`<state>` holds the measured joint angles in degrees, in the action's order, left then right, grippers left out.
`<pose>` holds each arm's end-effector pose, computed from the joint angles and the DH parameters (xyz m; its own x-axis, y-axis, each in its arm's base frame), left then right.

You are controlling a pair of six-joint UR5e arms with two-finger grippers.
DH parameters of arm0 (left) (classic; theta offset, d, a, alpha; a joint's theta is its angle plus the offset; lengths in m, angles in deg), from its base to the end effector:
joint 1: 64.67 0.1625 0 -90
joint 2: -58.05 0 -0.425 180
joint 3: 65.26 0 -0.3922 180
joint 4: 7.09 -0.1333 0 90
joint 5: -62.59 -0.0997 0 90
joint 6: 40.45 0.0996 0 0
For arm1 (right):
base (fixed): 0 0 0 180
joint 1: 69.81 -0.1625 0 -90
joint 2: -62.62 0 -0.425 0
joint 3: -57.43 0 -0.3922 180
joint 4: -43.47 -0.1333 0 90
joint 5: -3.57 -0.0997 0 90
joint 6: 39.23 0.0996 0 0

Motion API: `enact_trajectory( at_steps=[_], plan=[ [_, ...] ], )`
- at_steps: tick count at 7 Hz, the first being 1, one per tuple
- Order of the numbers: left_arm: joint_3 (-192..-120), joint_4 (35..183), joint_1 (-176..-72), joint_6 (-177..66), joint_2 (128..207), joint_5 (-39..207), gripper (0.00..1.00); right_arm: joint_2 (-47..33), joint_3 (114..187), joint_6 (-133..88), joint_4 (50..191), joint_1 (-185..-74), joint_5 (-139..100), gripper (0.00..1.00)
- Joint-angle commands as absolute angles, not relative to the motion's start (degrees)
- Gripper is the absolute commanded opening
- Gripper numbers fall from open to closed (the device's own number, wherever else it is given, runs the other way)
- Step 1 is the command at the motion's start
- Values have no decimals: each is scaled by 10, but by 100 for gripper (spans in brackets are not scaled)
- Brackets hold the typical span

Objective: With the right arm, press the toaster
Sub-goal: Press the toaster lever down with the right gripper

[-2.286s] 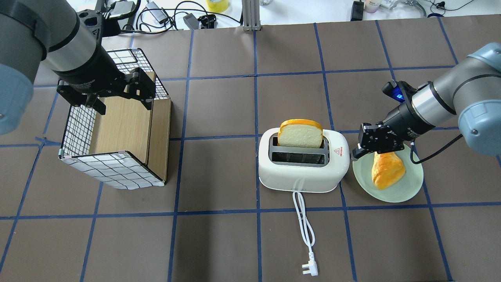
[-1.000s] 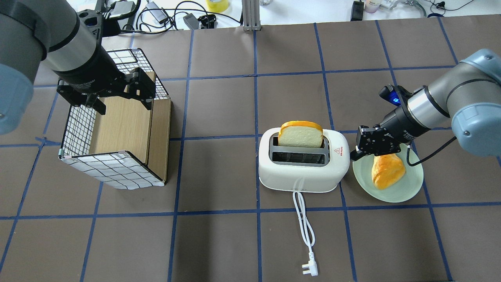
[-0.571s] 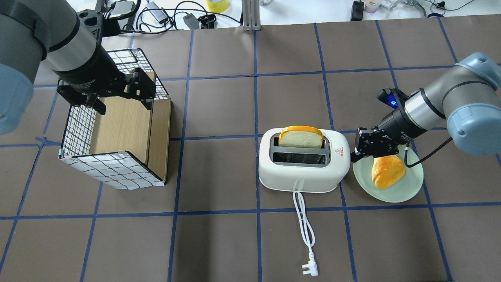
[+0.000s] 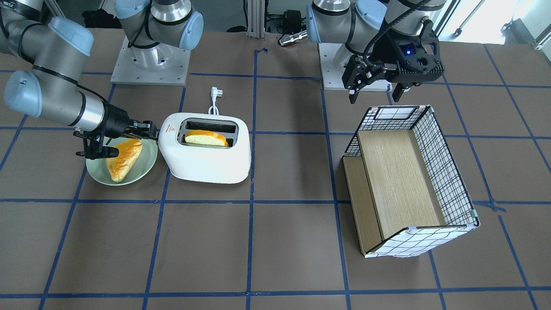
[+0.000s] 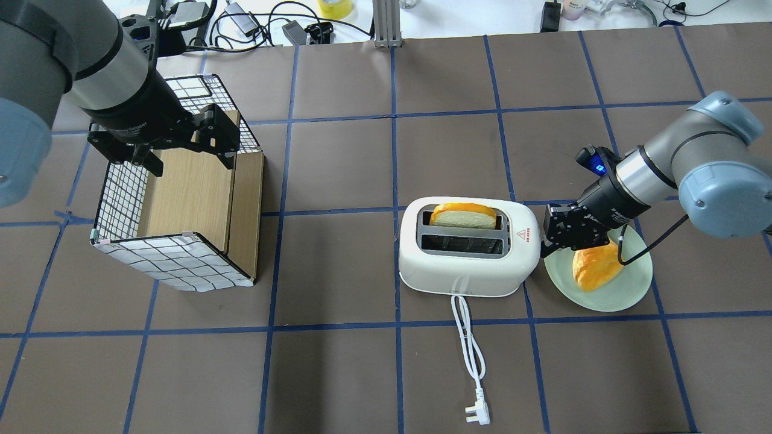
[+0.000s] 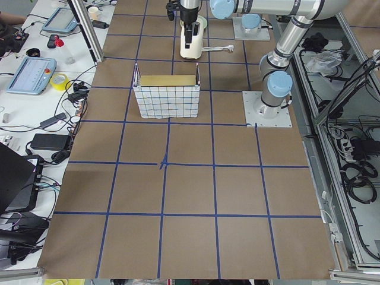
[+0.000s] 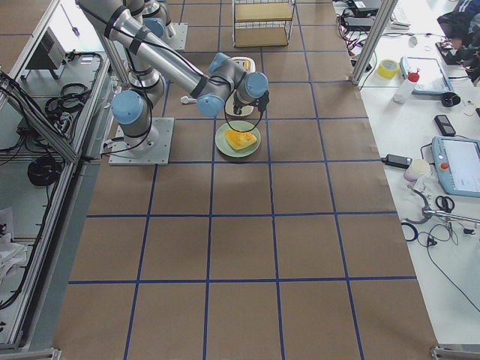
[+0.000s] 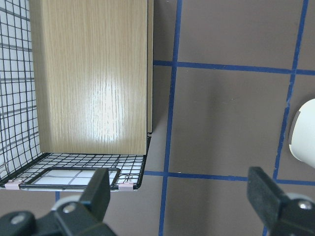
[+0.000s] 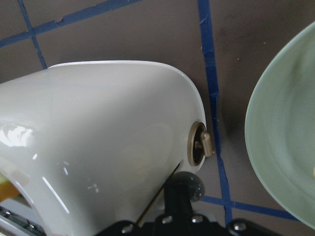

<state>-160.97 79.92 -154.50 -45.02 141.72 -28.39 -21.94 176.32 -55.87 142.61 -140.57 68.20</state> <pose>-0.1303 -0.4515 0.4960 -0.9964 -0.0835 -0.0120 -0.0826 0.9945 -0.0641 0.0290 -0.4508 0.2405 -0.8452 0.2056 -0.4934 0.0586 0.9531 0.2968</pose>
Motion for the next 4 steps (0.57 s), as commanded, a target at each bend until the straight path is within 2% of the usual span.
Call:
enact_trajectory(
  at_steps=[1,4],
  plan=[
    [-1610,799,-1545,-450,1417,-284,100,-218,1765,-558,1426,-1406,683,0],
    [-1610,799,-1545,-450,1417,-284,100,-235,1729,-492,1443,-1408,707,0]
  ],
)
